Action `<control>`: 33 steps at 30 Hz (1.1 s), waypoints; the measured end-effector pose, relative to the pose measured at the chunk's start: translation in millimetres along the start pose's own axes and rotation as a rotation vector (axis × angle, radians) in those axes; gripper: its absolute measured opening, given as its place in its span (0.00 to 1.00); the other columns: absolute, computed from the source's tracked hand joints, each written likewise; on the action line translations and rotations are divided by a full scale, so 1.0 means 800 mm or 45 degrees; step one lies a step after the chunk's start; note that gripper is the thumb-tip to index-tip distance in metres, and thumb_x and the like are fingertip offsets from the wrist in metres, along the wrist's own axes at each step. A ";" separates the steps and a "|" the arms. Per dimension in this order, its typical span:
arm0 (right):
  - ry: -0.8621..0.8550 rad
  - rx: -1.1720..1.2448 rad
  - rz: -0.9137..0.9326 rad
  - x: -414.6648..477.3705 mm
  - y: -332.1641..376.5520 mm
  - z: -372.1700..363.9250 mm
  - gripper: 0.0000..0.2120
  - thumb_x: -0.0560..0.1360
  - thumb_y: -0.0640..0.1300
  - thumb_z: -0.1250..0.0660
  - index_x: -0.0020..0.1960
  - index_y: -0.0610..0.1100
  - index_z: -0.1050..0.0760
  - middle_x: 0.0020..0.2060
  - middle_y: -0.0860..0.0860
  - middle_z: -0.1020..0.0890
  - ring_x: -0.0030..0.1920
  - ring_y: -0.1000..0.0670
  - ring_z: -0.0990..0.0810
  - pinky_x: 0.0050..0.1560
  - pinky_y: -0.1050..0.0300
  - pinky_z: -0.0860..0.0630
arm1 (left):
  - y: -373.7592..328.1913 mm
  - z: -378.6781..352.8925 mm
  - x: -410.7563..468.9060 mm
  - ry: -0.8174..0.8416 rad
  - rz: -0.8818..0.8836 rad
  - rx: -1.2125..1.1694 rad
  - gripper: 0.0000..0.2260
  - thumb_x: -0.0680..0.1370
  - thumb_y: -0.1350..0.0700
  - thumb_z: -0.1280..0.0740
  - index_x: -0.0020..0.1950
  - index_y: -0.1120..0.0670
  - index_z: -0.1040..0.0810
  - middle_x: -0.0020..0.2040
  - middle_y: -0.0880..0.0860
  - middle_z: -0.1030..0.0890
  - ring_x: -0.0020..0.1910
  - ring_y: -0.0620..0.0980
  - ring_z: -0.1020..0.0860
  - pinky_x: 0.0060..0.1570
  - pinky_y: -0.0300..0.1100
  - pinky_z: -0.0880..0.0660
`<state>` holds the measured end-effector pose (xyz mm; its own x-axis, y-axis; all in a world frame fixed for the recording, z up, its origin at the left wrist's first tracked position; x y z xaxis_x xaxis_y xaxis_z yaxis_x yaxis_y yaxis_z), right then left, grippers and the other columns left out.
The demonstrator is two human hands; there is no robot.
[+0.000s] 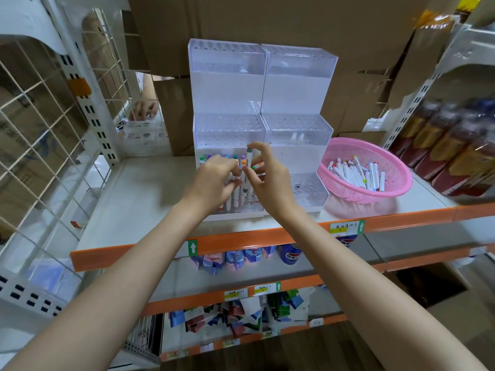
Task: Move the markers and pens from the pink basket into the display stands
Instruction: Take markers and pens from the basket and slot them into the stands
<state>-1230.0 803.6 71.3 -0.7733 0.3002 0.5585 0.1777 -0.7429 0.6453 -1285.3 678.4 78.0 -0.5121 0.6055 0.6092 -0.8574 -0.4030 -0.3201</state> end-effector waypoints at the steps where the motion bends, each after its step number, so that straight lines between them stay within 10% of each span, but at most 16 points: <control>1: 0.011 -0.004 -0.003 -0.001 0.000 0.000 0.17 0.76 0.39 0.32 0.63 0.46 0.31 0.39 0.54 0.24 0.34 0.51 0.21 0.37 0.51 0.23 | -0.001 0.000 -0.001 0.004 -0.010 0.011 0.08 0.68 0.64 0.25 0.42 0.60 0.22 0.39 0.57 0.20 0.41 0.57 0.24 0.38 0.46 0.28; 33: 0.216 -0.303 0.239 -0.012 -0.010 -0.010 0.14 0.75 0.40 0.31 0.56 0.45 0.33 0.39 0.45 0.21 0.35 0.41 0.22 0.34 0.46 0.23 | 0.001 0.006 -0.024 -0.049 -0.028 0.112 0.12 0.72 0.62 0.27 0.55 0.60 0.19 0.46 0.57 0.22 0.47 0.56 0.25 0.49 0.48 0.27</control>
<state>-1228.5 801.9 56.5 -0.8344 0.0560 0.5483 0.1950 -0.9005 0.3887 -1276.0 663.0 69.1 -0.4896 0.5887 0.6432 -0.8595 -0.4500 -0.2423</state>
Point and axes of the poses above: each hand's wrist, its own x-axis towards the middle knuckle, its own z-axis out of the back of the hand, y = z × x, the point moved 4 cm from there along x, towards the middle knuckle
